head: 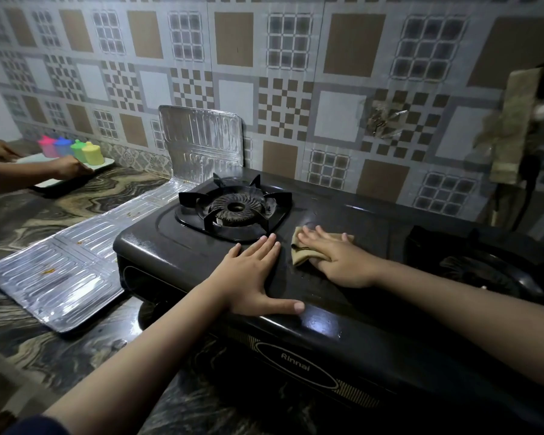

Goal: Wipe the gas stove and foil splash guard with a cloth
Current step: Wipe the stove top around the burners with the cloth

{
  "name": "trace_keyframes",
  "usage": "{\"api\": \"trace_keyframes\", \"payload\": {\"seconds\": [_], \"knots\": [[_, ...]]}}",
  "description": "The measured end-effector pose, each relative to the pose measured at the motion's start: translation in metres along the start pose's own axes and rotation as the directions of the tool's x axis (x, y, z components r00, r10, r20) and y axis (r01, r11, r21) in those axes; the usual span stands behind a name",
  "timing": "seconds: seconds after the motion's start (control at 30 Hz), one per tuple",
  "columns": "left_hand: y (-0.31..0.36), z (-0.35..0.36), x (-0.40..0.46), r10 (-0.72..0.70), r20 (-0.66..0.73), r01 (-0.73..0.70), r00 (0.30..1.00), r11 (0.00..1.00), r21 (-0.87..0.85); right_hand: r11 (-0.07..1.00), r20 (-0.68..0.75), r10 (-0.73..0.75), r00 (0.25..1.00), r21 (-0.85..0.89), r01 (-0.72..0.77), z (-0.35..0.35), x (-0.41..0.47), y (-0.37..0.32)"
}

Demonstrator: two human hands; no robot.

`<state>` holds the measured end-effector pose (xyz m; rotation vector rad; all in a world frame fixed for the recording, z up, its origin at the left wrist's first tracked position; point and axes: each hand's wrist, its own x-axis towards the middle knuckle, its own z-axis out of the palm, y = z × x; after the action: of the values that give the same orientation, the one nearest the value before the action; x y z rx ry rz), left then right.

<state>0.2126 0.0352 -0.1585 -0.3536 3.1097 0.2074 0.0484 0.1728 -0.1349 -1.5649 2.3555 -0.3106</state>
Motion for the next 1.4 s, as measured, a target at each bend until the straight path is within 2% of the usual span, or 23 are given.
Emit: {"api": "trace_keyframes", "payload": {"seconds": [0.3, 0.57, 0.77, 0.9, 1.1, 1.4], "knots": [[-0.001, 0.0, 0.0, 0.006, 0.002, -0.006, 1.0, 1.0, -0.018, 1.0, 0.034, -0.019, 0.999, 0.001, 0.019, 0.008, -0.026, -0.028], [0.0, -0.002, 0.0, 0.012, 0.023, -0.011, 1.0, 1.0, -0.026, 0.995, 0.034, -0.063, 0.997, 0.074, 0.06, 0.025, -0.057, -0.048], [0.0, -0.004, -0.002, 0.038, 0.034, -0.037, 0.999, 0.999, -0.022, 0.998, -0.02, 0.006, 1.0, 0.062, -0.005, 0.03, -0.075, -0.065], [0.001, -0.006, -0.003, 0.041, 0.046, -0.039, 0.998, 0.998, -0.041, 0.989, -0.076, 0.052, 0.996, 0.14, -0.041, 0.029, -0.085, -0.07], [-0.001, -0.005, -0.003, 0.044, 0.04, -0.042, 0.998, 0.998, -0.057, 0.954, -0.164, 0.219, 0.962, 0.243, -0.175, 0.024, -0.098, -0.075], [-0.001, -0.009, -0.007, 0.052, 0.036, -0.05, 0.998, 0.997, -0.064, 0.905, -0.177, 0.336, 0.925, 0.331, -0.266, 0.008, -0.113, -0.083]]}}
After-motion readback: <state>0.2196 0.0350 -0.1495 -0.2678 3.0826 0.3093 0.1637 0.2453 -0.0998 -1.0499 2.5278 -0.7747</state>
